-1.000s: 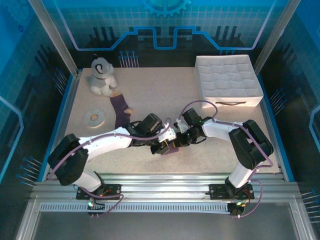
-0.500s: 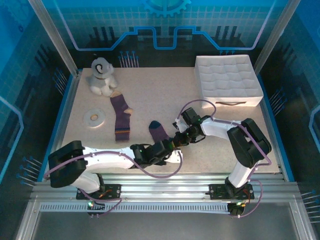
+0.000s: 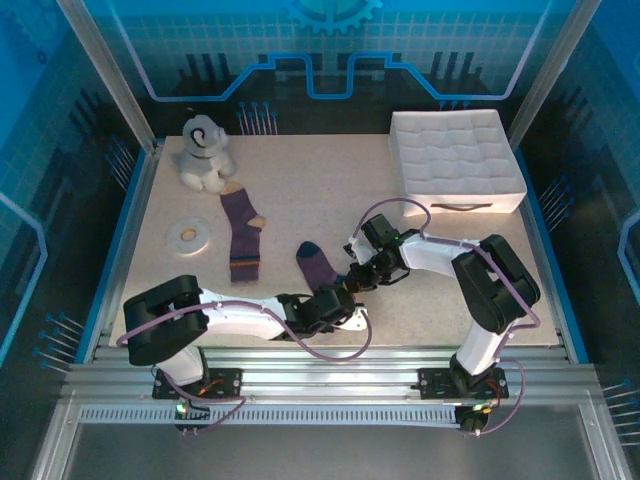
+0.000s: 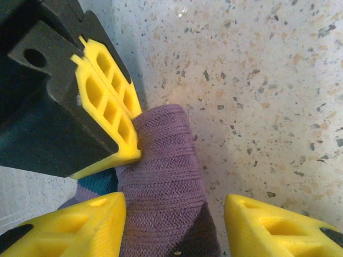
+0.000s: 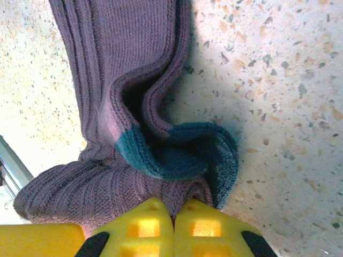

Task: Roll the socks

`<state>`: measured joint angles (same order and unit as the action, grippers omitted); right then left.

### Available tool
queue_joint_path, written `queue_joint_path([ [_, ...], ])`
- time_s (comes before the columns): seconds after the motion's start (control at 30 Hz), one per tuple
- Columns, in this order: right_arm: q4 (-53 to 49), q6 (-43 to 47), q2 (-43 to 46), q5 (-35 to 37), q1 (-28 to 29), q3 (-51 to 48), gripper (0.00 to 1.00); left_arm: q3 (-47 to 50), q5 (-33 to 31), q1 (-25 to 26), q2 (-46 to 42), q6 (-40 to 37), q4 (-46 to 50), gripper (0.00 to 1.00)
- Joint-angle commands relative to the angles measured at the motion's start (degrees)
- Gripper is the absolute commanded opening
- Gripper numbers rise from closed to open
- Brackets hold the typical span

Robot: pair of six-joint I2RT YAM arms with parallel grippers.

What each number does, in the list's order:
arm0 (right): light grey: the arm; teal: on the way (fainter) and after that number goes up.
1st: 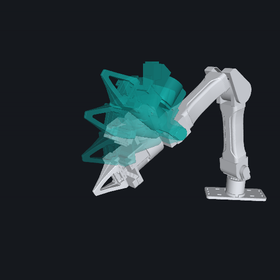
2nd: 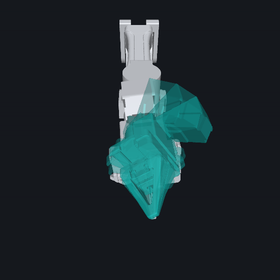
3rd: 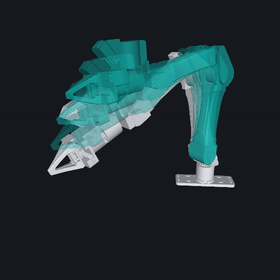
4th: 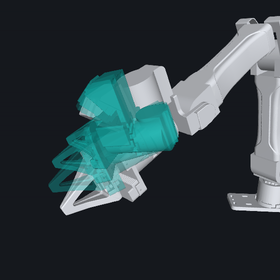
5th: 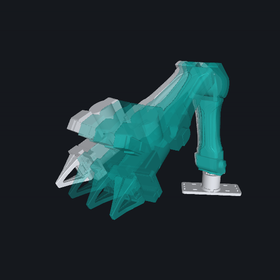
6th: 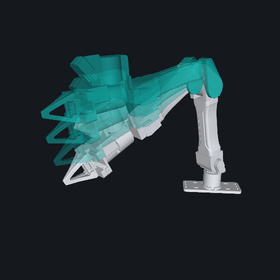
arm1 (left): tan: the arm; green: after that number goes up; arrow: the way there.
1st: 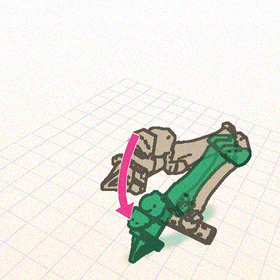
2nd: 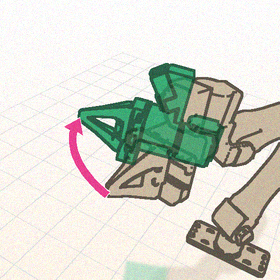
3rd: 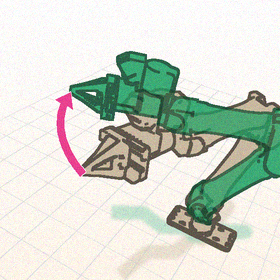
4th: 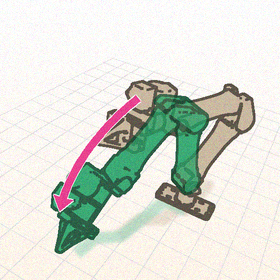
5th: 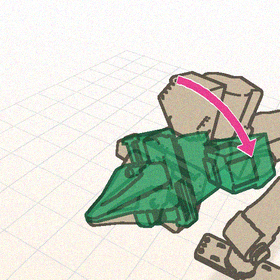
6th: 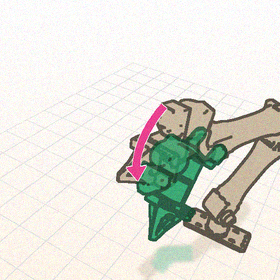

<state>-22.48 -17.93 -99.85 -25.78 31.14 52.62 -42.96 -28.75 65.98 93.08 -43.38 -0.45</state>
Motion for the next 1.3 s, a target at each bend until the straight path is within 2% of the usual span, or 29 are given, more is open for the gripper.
queue_joint_path([
  [0.0, -6.25, 1.5, -4.59, 7.59, 0.44, -2.52, 0.03, 0.66, -3.35, 0.53, 2.09, 2.43, -0.29, 0.49],
  [0.13, -6.73, 1.9, -4.65, 7.12, 0.09, -2.52, 0.03, 0.03, -7.76, 0.5, 5.67, 3.96, 0.33, 0.46],
  [0.2, -7.05, 1.94, -4.8, 6.8, 0.14, -2.52, 0.03, -0.28, -9.42, 0.56, 7.56, 4.92, 0.66, 0.41],
  [0.27, -7.22, 2.03, -4.94, 6.47, 0.02, -2.52, 0.03, -0.87, -10.96, 0.47, 9.21, 6.47, 1.77, 0.32],
  [0.4, -6.98, 1.63, -4.32, 4.6, -0.65, -2.52, 0.03, -3.35, -10.32, 0.51, 10.7, 11.41, 7.49, 0.0],
  [0.5, -4.92, 0.82, -0.86, 1.76, -1.92, -4.34, 0.07, -4.55, -6.29, 0.51, 9.51, 15.49, 10.88, 0.0],
  [0.6, -0.95, 0.07, 6.51, -0.29, -3.2, -7.77, 0.21, -5.21, 0.11, 0.36, 8.2, 19.65, 12.46, 0.0],
  [0.7, 1.27, 0.01, 15.36, 0.75, -4.49, -10.46, 0.3, -7.5, 4.71, 0.39, 8.08, 21.7, 16.04, 0.0],
  [1.03, 3.12, 5.58, 40.33, 9.73, -8.84, -14.07, 0.42, -5.08, 21.99, -5.04, 4.65, 29.06, 10.67, 0.0],
  [1.27, 7.34, 19.72, 54.71, 13.8, -8.38, -20.59, 0.46, -2.14, 34.52, -10.6, 3.39, 33.0, 7.88, 0.0],
])
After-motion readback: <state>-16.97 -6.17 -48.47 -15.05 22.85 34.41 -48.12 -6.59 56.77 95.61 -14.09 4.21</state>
